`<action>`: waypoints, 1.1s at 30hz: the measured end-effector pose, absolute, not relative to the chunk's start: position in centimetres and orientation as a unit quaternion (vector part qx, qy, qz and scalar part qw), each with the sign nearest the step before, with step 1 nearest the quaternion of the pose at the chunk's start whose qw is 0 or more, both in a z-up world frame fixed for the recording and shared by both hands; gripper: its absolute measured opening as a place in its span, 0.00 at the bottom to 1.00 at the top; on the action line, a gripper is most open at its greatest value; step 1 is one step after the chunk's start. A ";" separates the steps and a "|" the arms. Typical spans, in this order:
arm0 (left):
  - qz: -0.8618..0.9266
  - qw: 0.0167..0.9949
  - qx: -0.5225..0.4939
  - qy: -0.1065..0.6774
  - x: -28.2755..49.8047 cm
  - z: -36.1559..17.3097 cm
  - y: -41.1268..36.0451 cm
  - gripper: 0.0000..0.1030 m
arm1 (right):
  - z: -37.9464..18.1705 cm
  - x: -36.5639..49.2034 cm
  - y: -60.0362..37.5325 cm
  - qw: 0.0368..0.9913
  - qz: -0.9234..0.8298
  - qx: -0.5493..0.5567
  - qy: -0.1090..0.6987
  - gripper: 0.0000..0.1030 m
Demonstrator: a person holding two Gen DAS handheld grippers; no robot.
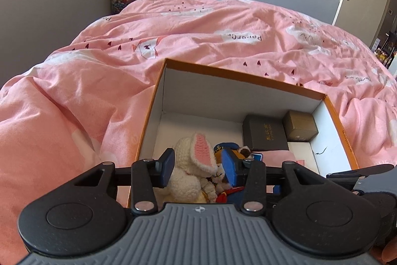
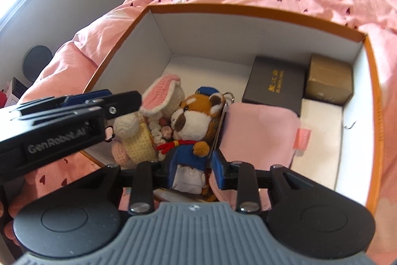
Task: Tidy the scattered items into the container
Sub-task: 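Lower the bunny into the box with left gripper while right lowers the dog, then open both, then move both grippers back toward the compact mirror and white tube beside the box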
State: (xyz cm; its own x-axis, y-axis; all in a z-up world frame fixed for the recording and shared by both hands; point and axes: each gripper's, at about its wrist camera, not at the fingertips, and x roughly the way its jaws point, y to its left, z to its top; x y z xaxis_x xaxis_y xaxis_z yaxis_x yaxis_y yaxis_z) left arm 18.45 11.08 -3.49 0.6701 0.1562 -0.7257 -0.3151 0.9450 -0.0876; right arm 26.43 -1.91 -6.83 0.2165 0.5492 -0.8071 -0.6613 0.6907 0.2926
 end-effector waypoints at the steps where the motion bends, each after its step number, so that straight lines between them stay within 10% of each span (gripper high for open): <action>1: 0.127 0.911 -0.105 0.378 18.1 -3.2 11.0 0.47 | -6.5 26.2 -2.1 0.784 0.387 -0.062 0.482 0.33; 33: 0.029 0.934 -0.103 0.342 9.1 -0.1 5.9 0.47 | -2.1 16.6 -10.7 0.844 0.377 -0.029 0.379 0.40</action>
